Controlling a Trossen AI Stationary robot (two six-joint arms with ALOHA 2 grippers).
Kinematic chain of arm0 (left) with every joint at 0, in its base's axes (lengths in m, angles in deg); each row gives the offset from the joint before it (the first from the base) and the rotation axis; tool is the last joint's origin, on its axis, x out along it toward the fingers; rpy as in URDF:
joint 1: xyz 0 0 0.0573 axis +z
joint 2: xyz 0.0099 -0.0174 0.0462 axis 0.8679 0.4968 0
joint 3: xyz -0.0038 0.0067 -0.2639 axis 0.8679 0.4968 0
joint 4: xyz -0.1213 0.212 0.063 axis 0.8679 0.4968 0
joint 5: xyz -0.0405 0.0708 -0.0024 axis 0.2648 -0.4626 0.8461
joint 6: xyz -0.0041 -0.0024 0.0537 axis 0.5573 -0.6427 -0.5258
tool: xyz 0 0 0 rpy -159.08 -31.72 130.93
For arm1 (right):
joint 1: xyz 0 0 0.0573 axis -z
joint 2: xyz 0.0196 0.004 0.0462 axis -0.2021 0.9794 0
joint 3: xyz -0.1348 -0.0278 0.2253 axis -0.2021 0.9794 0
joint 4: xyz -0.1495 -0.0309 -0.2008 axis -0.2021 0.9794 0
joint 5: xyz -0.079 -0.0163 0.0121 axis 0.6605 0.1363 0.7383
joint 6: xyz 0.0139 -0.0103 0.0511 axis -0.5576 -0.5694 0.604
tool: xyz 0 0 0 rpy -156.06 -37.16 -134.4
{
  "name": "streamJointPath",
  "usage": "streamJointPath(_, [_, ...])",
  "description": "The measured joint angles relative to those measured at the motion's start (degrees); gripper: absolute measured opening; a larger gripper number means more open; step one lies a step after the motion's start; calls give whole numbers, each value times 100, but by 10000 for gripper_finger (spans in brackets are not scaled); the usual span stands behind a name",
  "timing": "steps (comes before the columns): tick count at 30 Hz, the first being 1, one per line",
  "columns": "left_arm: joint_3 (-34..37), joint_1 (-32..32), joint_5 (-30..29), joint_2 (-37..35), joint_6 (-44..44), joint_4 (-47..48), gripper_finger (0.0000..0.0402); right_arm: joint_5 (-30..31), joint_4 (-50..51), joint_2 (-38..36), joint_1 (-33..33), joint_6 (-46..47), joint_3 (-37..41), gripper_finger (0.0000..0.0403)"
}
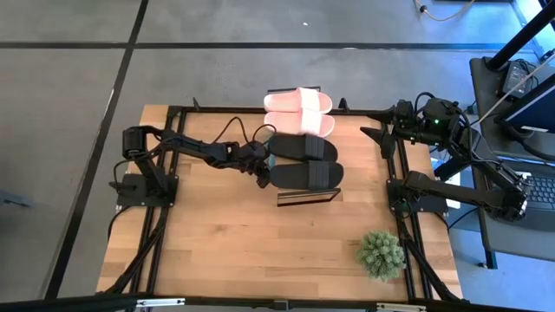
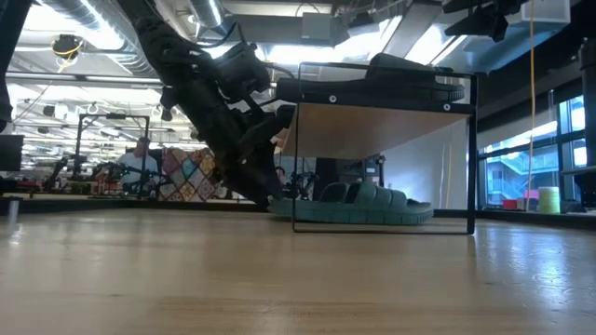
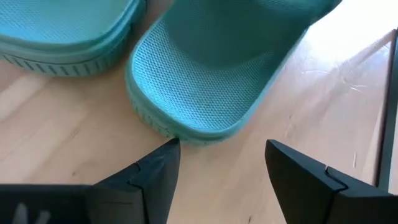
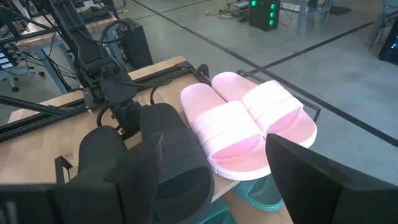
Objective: Pick and place slides into the shelf
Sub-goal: Put the green slide under the shelf, then return to Home Position
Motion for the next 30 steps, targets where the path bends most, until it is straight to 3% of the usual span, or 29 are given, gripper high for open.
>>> streamJointPath(12, [-44,0,428,-63,-426,1694,226,0,140,-4,0,24,0,281])
streamJointPath(15, [-19,40,884,-207,-417,1863,226,0,218,-4,0,40,0,281])
streamJointPath(18, [35,188,1735,-513,-347,2119,226,0,207,-4,2,43,0,281])
streamJointPath(22, [9,742,2669,-1218,-315,1882,226,1,-11,31,2,136,0,281])
streamJointPath(25, [17,1164,2760,-1809,-190,1295,226,2,-334,199,2,72,-2,281])
streamJointPath(30, [4,1932,2582,-2763,-228,-1,226,248,-938,594,159,-892,-1,281])
